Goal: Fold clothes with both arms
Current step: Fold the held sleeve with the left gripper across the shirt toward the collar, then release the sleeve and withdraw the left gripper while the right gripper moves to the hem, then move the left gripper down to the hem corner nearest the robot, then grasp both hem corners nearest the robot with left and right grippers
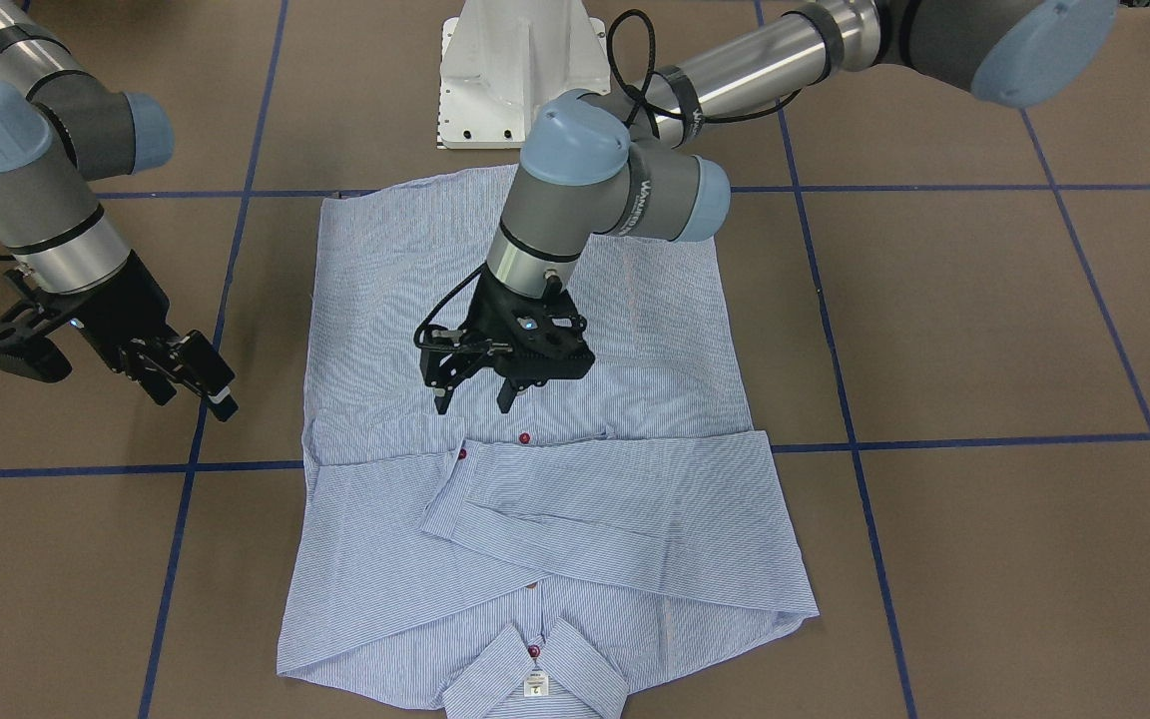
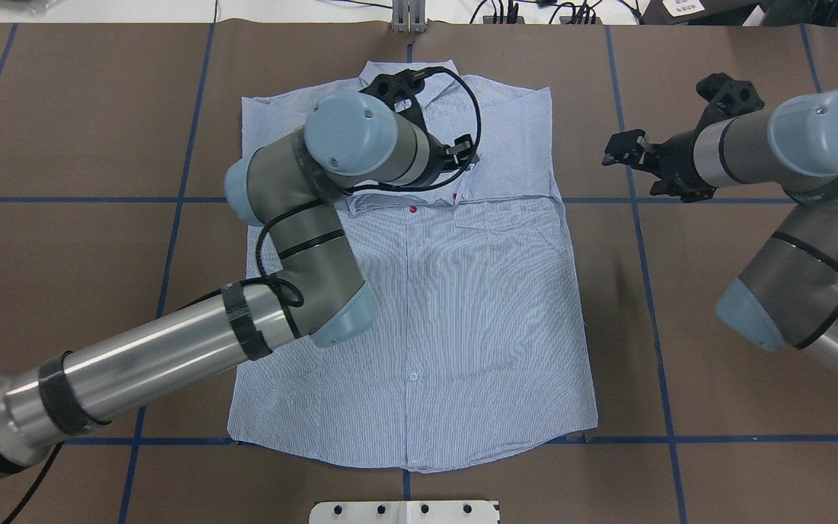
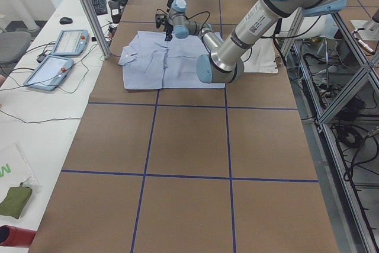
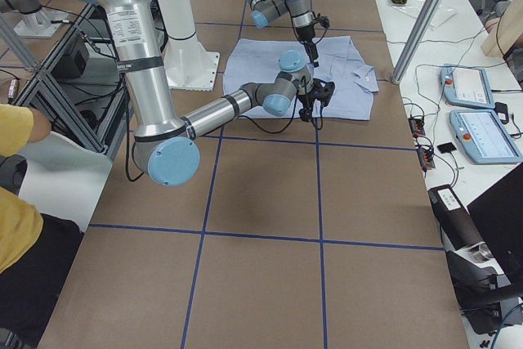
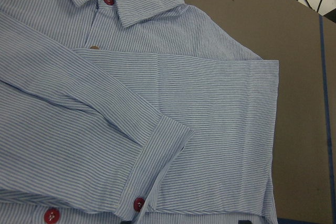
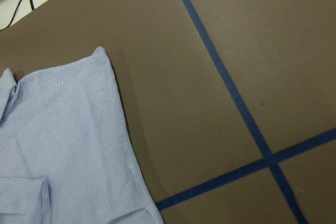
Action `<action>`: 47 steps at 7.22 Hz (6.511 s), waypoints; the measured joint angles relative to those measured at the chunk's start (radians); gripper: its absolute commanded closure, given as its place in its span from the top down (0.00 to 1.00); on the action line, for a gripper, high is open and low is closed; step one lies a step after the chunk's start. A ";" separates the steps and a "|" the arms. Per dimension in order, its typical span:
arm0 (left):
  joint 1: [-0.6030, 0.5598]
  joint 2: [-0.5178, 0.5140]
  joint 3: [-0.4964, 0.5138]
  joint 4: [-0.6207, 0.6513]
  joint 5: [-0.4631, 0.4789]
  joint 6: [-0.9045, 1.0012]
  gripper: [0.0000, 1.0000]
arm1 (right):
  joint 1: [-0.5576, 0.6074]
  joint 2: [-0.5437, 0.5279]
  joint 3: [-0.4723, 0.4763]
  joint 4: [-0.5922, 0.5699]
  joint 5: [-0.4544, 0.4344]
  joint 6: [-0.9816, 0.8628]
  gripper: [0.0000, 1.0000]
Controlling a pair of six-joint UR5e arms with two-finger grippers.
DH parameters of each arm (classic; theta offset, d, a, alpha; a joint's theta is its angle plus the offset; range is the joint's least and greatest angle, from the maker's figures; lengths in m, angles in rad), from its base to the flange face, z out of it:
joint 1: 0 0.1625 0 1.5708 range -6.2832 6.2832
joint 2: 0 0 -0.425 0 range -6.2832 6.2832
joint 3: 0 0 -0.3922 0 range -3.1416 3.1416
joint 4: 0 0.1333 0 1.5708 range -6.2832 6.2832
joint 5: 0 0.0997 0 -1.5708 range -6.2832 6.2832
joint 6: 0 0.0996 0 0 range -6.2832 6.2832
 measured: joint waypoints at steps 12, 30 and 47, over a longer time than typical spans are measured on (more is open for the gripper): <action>-0.222 0.390 -0.329 -0.008 -0.199 0.299 0.77 | -0.749 -0.240 0.346 -0.257 -0.532 0.633 0.83; -0.045 0.652 -0.578 -0.001 -0.102 0.012 1.00 | -0.751 -0.281 0.377 -0.256 -0.530 0.631 0.00; 0.409 0.835 -0.664 0.076 0.144 -0.428 0.00 | -0.751 -0.282 0.371 -0.255 -0.528 0.622 0.00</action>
